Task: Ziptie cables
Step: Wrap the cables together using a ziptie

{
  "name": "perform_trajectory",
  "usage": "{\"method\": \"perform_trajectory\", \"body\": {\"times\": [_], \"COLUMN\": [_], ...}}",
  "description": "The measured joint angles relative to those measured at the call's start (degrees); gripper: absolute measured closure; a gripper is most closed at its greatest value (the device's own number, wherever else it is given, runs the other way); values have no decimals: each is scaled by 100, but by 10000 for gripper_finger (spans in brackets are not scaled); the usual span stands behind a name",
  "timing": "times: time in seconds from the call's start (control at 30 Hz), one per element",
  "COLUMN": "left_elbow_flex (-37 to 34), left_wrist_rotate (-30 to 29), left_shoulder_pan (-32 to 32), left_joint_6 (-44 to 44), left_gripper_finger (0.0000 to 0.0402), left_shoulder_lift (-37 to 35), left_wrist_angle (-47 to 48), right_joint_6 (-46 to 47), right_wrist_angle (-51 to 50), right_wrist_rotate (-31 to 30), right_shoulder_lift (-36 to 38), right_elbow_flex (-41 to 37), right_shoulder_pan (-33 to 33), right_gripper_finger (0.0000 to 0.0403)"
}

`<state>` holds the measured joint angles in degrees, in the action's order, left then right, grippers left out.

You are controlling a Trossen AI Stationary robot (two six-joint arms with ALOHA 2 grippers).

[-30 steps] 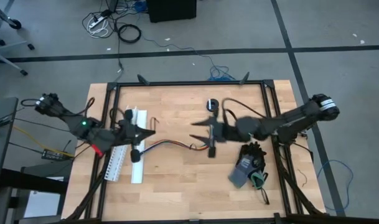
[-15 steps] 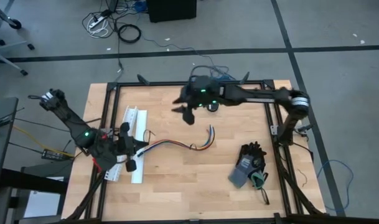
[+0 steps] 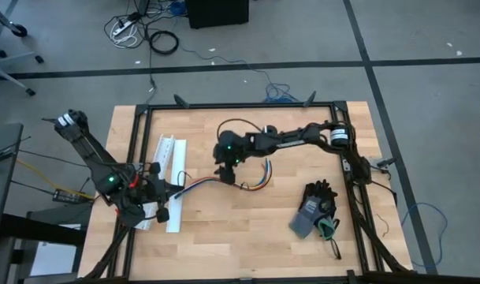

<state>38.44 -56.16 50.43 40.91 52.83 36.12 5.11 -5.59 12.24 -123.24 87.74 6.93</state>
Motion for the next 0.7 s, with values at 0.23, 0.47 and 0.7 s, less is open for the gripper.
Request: {"method": "perform_trajectory", "body": {"times": [0.23,0.47,0.7], "left_elbow_flex": [-134,-133,-132], "left_wrist_rotate": [-14,-27,-27], "left_shoulder_pan": [-4,-4,-4], "left_joint_6": [10,-172,-175], "left_gripper_finger": [401,401,401], "left_shoulder_lift": [1,1,1], "left_wrist_angle": [-293,-603,-640], "right_joint_6": [130,90,265], "right_wrist_angle": [-316,-582,-769], "right_wrist_rotate": [-331,-1809,-1833], "right_shoulder_lift": [-147,-141,-140], "right_elbow_flex": [10,-150,-234], "right_shoulder_pan": [-455,-637,-652], "right_gripper_finger": [156,162,276]}}
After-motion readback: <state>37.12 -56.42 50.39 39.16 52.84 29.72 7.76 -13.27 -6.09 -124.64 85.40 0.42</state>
